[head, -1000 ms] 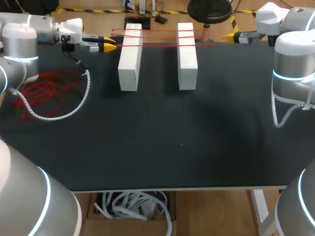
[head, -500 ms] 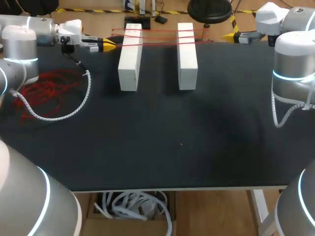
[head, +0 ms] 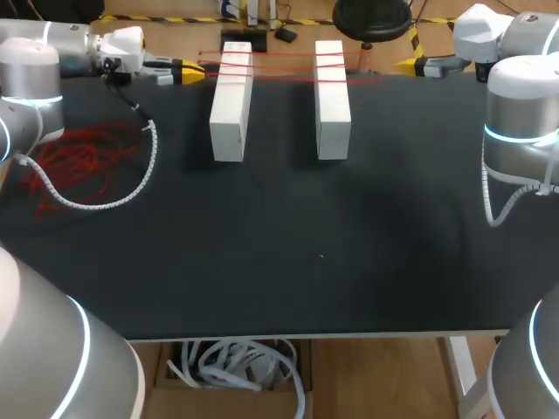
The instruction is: Grab the tape and strap the tape.
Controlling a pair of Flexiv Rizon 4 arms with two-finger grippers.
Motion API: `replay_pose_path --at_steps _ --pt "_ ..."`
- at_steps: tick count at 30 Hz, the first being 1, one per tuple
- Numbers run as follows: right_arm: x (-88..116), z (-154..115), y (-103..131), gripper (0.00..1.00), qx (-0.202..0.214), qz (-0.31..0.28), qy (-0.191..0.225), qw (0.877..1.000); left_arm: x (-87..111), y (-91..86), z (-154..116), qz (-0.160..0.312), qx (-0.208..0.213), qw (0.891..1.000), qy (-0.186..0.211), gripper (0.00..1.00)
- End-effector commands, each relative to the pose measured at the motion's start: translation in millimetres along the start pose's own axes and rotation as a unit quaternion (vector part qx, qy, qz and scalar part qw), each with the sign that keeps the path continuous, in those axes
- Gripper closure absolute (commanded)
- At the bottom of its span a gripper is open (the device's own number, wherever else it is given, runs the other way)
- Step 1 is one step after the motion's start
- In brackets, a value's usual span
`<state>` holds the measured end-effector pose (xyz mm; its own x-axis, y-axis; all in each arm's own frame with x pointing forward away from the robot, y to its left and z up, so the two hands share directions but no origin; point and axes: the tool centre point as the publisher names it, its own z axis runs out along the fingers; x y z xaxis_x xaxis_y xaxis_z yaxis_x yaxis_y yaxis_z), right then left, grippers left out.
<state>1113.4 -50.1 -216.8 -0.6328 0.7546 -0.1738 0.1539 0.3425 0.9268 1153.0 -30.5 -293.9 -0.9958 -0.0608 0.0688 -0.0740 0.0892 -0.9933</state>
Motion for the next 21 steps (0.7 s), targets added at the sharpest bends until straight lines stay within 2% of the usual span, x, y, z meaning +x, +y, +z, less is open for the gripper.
replay_pose_path --at_steps 1,12,16,19,21 --pt "0 0 1 0.00 0.002 0.000 0.000 1.000 12.9 -18.8 -1 0.003 0.001 1.000 -0.012 1.00" --pt "0 0 1 0.00 0.002 0.000 0.000 1.000 38.7 -73.9 10 0.013 0.029 0.999 -0.037 1.00" --pt "0 0 1 0.00 0.002 0.000 0.000 1.000 42.8 -90.5 20 -0.007 0.028 0.998 -0.058 1.00" --pt "0 0 1 0.00 0.002 0.000 0.000 1.000 45.3 -102.9 26 -0.025 0.053 0.996 -0.061 1.00" --pt "0 0 1 0.00 0.002 0.000 0.000 1.000 45.7 -110.0 29 -0.046 0.086 0.993 -0.062 1.00"
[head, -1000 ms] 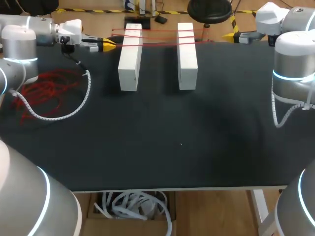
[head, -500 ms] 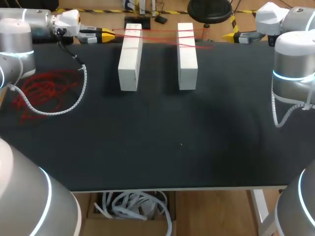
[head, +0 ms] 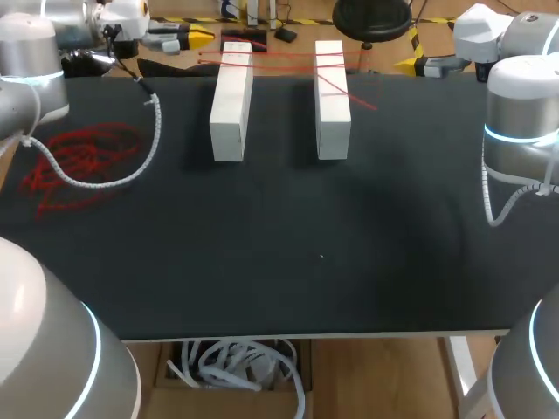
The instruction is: Grab the tape and strap the tape.
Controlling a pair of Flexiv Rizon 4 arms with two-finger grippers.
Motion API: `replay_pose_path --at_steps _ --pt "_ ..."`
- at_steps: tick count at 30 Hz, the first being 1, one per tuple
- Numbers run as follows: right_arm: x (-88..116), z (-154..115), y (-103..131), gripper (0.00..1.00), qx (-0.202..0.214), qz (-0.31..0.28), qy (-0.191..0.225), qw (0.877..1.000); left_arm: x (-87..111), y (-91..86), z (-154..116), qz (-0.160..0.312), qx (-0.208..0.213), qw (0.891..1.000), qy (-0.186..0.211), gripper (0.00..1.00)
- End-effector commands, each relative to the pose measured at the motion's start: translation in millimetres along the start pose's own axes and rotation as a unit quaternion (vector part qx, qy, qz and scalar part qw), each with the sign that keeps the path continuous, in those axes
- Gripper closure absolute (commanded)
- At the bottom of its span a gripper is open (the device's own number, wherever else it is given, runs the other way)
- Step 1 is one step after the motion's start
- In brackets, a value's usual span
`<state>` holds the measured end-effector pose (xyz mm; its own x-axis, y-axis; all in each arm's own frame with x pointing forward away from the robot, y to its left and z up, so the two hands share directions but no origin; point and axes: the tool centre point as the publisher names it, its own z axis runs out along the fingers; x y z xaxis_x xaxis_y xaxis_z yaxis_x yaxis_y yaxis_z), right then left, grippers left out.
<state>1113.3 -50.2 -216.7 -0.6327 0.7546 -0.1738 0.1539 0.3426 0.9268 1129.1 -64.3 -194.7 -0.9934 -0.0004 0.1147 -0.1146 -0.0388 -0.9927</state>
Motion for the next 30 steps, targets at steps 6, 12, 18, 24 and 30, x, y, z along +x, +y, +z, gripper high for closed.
replay_pose_path --at_steps 6,12,18,24,30 --pt "0 0 1 0.00 0.002 0.000 0.000 1.000 10.8 -22.8 14 -0.045 0.053 0.991 -0.111 1.00" --pt "0 0 1 0.00 0.002 0.000 0.000 1.000 8.5 -38.6 18 -0.078 0.085 0.985 -0.130 1.00" --pt "0 0 1 0.00 0.002 0.000 0.000 1.000 9.8 -44.0 23 -0.074 0.083 0.986 -0.126 1.00" --pt "0 0 1 0.00 0.002 0.000 0.000 1.000 9.8 -44.0 23 -0.074 0.083 0.986 -0.126 1.00" --pt "0 0 1 0.00 0.002 0.000 0.000 1.000 9.8 -44.0 23 -0.074 0.083 0.986 -0.126 1.00"
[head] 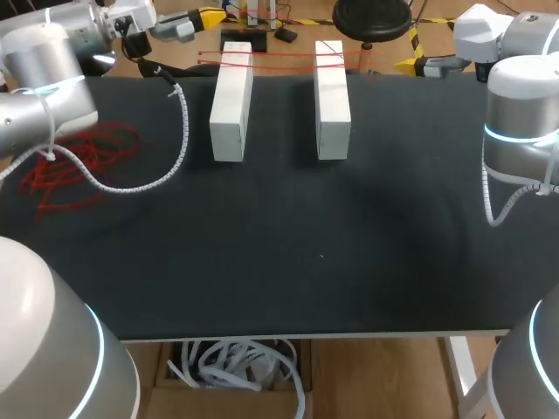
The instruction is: Grab the tape and strap the tape.
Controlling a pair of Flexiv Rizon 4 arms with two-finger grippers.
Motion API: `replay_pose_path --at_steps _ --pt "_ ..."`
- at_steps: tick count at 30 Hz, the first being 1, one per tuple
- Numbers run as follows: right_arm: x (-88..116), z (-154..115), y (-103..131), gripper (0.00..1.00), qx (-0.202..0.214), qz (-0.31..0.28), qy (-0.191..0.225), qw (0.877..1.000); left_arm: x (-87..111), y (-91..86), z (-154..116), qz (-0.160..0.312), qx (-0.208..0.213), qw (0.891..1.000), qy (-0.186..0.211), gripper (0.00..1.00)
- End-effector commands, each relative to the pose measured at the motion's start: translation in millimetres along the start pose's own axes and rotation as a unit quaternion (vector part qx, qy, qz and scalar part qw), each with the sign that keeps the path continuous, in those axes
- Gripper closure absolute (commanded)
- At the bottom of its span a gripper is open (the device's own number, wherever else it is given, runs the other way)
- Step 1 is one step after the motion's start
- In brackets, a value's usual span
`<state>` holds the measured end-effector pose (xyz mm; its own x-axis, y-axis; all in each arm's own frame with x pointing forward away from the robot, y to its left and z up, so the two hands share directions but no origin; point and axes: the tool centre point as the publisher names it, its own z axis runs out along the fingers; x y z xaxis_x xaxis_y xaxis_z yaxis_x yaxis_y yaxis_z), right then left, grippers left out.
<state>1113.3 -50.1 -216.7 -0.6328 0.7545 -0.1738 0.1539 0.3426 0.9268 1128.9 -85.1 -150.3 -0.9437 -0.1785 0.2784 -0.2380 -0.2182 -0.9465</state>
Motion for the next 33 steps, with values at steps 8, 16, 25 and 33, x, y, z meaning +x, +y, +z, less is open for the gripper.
replay_pose_path --at_steps 8,16,25,33 --pt "0 0 1 0.00 0.002 0.000 0.000 1.000 13.2 -5.1 27 0.016 0.026 0.998 0.052 1.00" --pt "0 0 1 0.00 0.002 0.000 0.000 1.000 18.9 -7.9 74 0.025 0.027 0.991 0.131 1.00" --pt "0 0 1 0.00 0.002 0.000 0.000 1.000 22.3 -17.9 86 0.054 0.065 0.984 0.160 1.00" --pt "0 0 1 0.00 0.002 0.000 0.000 1.000 25.6 -20.9 89 0.090 0.068 0.981 0.159 1.00"
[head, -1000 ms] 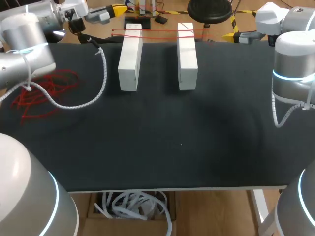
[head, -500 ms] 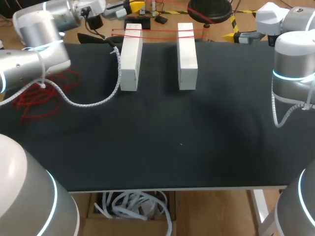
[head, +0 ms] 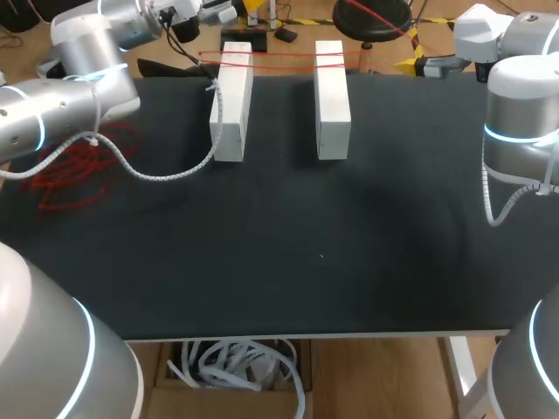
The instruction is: Grab the tape and strap the tape.
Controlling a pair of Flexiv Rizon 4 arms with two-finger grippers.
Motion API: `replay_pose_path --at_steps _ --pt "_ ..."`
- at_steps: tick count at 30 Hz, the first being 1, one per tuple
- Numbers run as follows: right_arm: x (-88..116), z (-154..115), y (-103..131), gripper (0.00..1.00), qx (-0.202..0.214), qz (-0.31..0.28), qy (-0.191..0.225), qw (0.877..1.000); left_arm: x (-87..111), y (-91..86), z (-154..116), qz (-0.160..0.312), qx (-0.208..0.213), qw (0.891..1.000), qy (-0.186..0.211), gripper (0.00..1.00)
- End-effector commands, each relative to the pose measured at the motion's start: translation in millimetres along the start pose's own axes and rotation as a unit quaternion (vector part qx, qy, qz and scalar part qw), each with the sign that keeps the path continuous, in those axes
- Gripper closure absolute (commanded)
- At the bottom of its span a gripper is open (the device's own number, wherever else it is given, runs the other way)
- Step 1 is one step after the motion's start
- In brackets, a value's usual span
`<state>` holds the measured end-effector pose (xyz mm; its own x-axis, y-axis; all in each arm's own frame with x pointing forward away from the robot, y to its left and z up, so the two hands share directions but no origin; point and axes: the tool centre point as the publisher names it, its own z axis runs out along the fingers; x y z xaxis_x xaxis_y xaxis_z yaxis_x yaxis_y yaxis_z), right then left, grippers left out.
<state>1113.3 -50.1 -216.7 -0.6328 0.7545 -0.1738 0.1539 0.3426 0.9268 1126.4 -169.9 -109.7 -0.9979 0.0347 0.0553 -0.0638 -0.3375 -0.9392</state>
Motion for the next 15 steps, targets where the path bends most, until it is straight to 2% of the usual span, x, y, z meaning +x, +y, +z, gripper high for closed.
replay_pose_path --at_steps 1,3,15 --pt "-0.3 0.4 0.5 0.00 0.002 0.000 0.000 1.000 -3.2 -1.7 0.3 0.013 -0.006 1.000 0.018 1.00" --pt "-0.3 0.4 0.5 0.00 0.002 0.000 0.000 1.000 -2.4 -2.9 0.1 0.022 -0.018 1.000 0.013 1.00" --pt "-0.3 0.4 0.5 0.00 0.002 0.000 0.000 1.000 3.3 -9.0 2.1 0.035 -0.016 0.999 -0.008 1.00"
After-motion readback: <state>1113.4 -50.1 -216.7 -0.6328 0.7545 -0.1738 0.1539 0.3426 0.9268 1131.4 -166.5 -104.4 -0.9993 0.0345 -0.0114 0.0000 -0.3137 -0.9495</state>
